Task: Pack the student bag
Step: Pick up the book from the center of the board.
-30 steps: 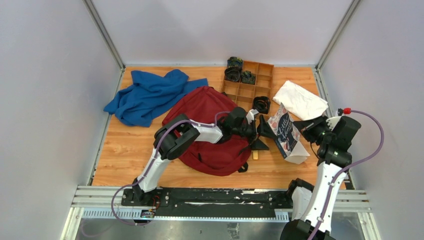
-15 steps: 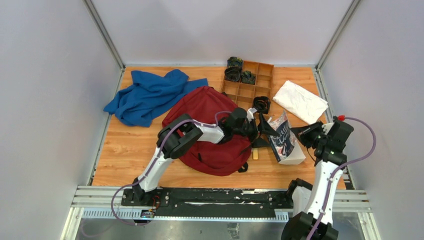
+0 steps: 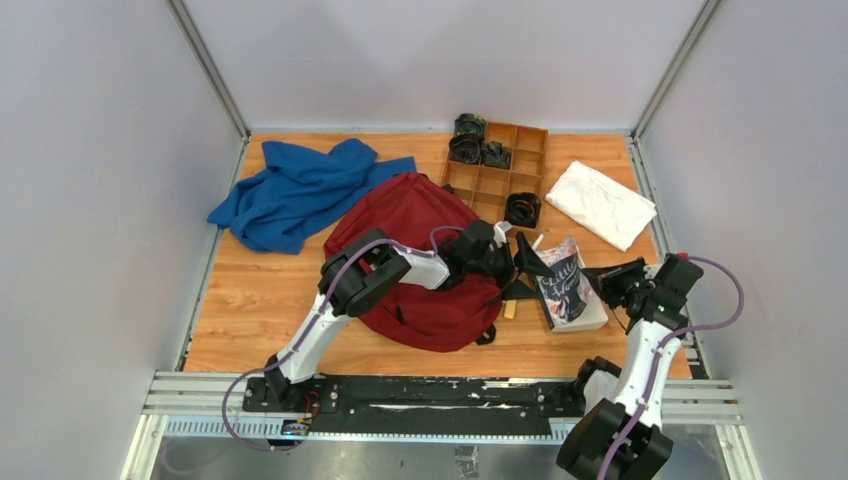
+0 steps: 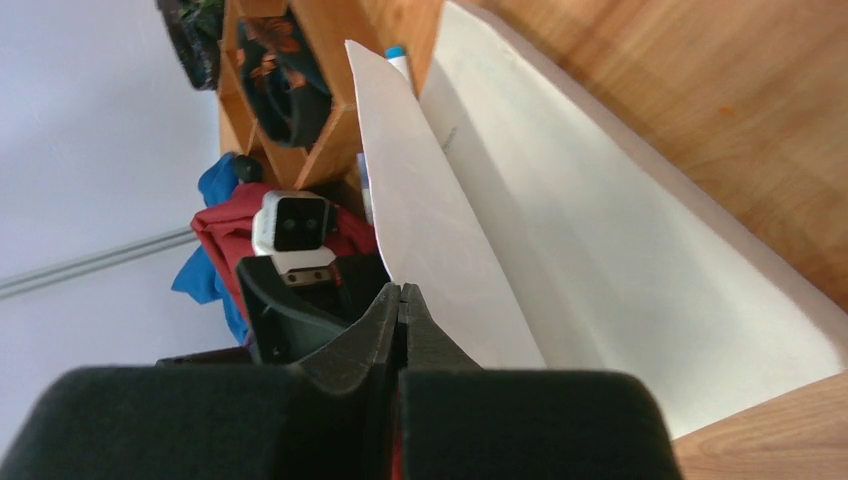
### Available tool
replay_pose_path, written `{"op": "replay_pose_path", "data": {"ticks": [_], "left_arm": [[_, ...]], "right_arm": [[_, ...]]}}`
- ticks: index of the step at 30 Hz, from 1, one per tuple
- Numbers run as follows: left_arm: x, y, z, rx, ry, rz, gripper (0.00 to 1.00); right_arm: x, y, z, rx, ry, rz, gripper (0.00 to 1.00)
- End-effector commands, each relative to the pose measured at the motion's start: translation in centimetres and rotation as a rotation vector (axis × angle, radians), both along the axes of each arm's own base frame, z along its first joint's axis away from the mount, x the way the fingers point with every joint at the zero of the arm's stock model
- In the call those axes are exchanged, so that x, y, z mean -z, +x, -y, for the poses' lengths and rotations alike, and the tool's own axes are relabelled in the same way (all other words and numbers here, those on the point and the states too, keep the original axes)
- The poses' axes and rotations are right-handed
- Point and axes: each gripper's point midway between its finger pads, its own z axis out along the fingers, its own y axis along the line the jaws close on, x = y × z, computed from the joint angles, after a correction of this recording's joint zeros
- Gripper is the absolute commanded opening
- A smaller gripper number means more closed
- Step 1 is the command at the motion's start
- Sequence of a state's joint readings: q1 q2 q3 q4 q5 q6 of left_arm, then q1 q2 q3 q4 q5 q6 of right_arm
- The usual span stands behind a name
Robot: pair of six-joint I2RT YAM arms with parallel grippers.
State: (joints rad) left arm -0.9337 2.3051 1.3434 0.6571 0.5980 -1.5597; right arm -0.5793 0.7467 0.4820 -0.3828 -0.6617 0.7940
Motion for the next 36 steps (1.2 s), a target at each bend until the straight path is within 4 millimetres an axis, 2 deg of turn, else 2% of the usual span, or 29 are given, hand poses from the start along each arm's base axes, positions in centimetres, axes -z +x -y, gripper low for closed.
{"op": "replay_pose_path", "data": {"ticks": [1,7,8,11,13,24,30,36], "left_arm": [[0.0,0.1,0.4,-0.008,-0.019,0.019,0.91],[-0.3,0.6,1.2,0.002,-0.039,0.034,0.91],[-0.4,0.7,1.3,0.003,-0.044,0.038,0.91],[-0.3,0.8,1.5,0.002,-0.044,0.039,0.90],[-0.2,0.9,1.6,0.001,-0.044,0.040,0.90],[0.5,1.2,1.8,-0.009,-0.033,0.029,0.90],[0.6,1.2,2.0,-0.010,-0.026,0.028,0.90],[1.2,1.1,1.9,0.000,-0.014,0.027,0.90]], "right_arm": [[3.2,-1.5,0.3,0.018,0.038,-0.102,0.00],[4.6,-2.4,0.3,-0.007,0.030,-0.132,0.01],[5.0,-2.6,0.5,-0.008,0.015,-0.149,0.07],[5.9,-2.9,1.4,-0.019,-0.044,-0.203,0.50],[6.5,-3.2,2.1,-0.030,-0.077,-0.252,0.65],[6.4,-2.1,7.2,0.009,-0.305,-0.320,0.77],[7.5,-0.7,7.4,0.033,-0.258,-0.290,0.80],[8.0,0.0,9.1,0.086,-0.299,-0.288,0.80]]}}
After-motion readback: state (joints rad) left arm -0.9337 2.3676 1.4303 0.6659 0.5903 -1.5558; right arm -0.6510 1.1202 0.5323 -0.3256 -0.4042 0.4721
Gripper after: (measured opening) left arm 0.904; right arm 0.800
